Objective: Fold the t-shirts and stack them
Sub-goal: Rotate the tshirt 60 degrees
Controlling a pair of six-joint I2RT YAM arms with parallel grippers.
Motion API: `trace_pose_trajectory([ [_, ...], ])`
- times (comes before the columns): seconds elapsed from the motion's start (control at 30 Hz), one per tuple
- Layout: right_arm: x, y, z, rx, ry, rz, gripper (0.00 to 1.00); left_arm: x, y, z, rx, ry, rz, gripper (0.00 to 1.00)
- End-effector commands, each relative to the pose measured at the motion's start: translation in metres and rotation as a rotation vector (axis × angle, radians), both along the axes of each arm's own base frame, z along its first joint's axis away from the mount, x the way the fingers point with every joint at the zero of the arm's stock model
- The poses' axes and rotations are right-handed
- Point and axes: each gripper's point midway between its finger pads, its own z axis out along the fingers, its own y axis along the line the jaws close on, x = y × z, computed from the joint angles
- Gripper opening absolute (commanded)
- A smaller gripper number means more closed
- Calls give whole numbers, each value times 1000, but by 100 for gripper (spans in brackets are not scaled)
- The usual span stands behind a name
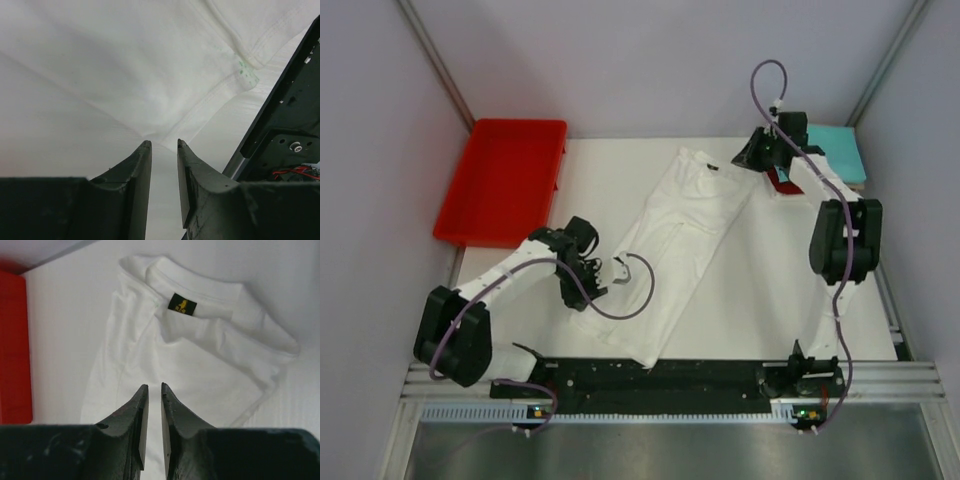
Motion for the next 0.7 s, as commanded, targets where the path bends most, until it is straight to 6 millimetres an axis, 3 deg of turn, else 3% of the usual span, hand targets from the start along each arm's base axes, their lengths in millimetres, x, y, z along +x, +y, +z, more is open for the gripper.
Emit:
trace_pose_trajectory([
  [0.0,-29,24,-115,83,329,44,13,-1,-13,7,-59,54,-28,33],
  [0.13,-17,20,-158,75,427,-16,10,-15,-20,6,-87,141,-55,36],
  [0.3,33,22,-171,62,434,-58,8,-23,-31,2,-83,167,-135,37],
  [0.4,79,33,-142,107,311,-67,8,-19,-49,5,-103,147,-184,37],
  [0.5,108,49,-85,117,112,-5,20,-20,-67,12,-150,127,-244,38],
  [0.6,98,60,-18,56,-69,145,29,-18,-78,16,-197,78,-306,41],
  [0.63,87,61,8,21,-124,186,35,-19,-76,14,-200,67,-327,41],
  [0.67,75,60,23,-4,-157,219,47,-20,-75,12,-198,58,-345,41],
])
